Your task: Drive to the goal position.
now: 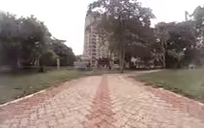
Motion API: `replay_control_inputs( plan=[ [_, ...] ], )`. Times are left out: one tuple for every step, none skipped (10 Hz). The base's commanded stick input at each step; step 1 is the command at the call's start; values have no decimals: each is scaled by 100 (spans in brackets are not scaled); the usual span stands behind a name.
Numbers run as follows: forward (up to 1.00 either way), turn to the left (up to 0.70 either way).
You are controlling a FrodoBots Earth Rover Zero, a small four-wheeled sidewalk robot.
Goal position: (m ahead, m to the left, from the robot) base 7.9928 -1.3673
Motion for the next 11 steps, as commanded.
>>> replay_control_inputs(
  plan=[
    [70, 0],
    [70, 0],
    [70, 0],
    [70, 0],
    [70, 0],
    [70, 0],
    [70, 0],
    [70, 0],
    [70, 0],
    [70, 0],
    [70, 0]
  ],
)
